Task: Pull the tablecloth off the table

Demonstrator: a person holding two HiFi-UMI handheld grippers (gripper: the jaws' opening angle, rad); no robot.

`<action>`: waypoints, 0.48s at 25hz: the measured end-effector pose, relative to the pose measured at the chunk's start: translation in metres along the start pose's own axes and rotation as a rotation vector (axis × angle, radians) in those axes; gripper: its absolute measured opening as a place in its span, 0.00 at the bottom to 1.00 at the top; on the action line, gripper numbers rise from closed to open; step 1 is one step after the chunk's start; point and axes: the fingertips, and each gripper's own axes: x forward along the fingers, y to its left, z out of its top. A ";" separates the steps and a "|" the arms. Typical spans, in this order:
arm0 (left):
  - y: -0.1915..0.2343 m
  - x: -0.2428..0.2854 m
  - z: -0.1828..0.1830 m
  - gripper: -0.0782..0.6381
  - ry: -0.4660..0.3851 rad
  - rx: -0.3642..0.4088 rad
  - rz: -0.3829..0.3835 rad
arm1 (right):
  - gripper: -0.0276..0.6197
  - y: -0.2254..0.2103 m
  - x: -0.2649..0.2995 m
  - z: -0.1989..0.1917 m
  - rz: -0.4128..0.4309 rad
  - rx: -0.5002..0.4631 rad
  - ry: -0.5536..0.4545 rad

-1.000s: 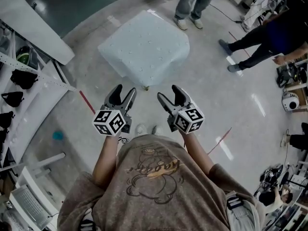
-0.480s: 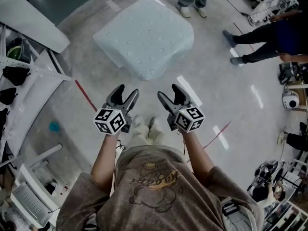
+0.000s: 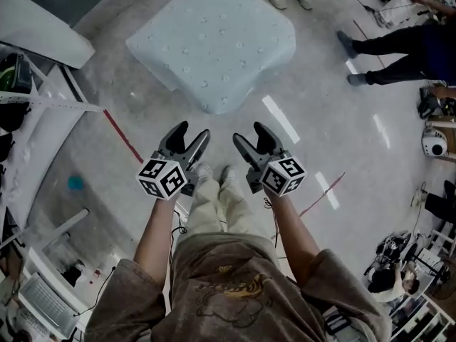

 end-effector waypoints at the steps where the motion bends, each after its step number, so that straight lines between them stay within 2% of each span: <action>1: 0.003 0.002 -0.003 0.54 -0.001 -0.016 -0.008 | 0.57 -0.003 0.002 -0.003 0.007 0.017 -0.002; 4: 0.012 0.009 -0.009 0.54 -0.019 -0.115 -0.049 | 0.57 -0.011 0.011 -0.012 0.042 0.080 -0.004; 9: 0.041 0.022 -0.028 0.54 -0.045 -0.284 -0.090 | 0.61 -0.028 0.030 -0.032 0.129 0.265 -0.017; 12: 0.059 0.029 -0.043 0.55 -0.068 -0.415 -0.119 | 0.63 -0.041 0.041 -0.052 0.149 0.353 -0.007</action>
